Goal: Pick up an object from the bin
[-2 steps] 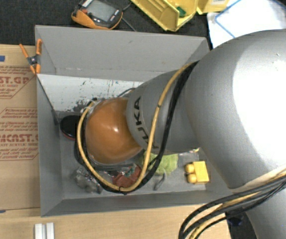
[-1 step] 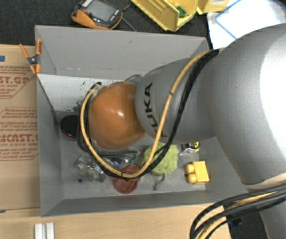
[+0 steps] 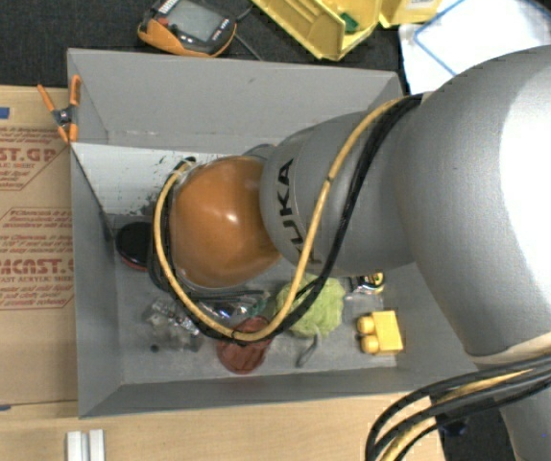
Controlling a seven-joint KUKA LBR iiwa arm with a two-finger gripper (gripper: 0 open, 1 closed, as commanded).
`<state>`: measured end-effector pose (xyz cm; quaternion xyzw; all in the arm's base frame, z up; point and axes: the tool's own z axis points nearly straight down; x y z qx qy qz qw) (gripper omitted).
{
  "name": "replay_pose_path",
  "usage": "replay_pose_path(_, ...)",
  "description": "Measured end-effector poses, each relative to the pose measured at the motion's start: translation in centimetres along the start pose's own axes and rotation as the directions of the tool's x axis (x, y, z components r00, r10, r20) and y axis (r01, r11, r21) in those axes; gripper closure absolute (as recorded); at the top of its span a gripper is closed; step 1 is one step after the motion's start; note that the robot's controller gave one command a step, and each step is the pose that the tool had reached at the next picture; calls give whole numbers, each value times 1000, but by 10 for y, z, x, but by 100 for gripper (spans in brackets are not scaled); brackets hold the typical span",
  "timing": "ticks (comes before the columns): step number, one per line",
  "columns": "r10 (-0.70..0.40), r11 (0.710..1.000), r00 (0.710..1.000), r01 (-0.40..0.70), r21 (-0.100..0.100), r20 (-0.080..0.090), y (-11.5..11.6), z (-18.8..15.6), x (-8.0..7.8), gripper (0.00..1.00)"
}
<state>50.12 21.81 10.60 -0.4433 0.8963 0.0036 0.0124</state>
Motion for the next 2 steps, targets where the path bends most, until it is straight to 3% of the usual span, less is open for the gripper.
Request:
replay_pose_path(1,10,1000,1000,-10,1,6,-6,4,3,100)
replay_pose_path(2,-305,952,952,305,3,6,-11,14,1,100)
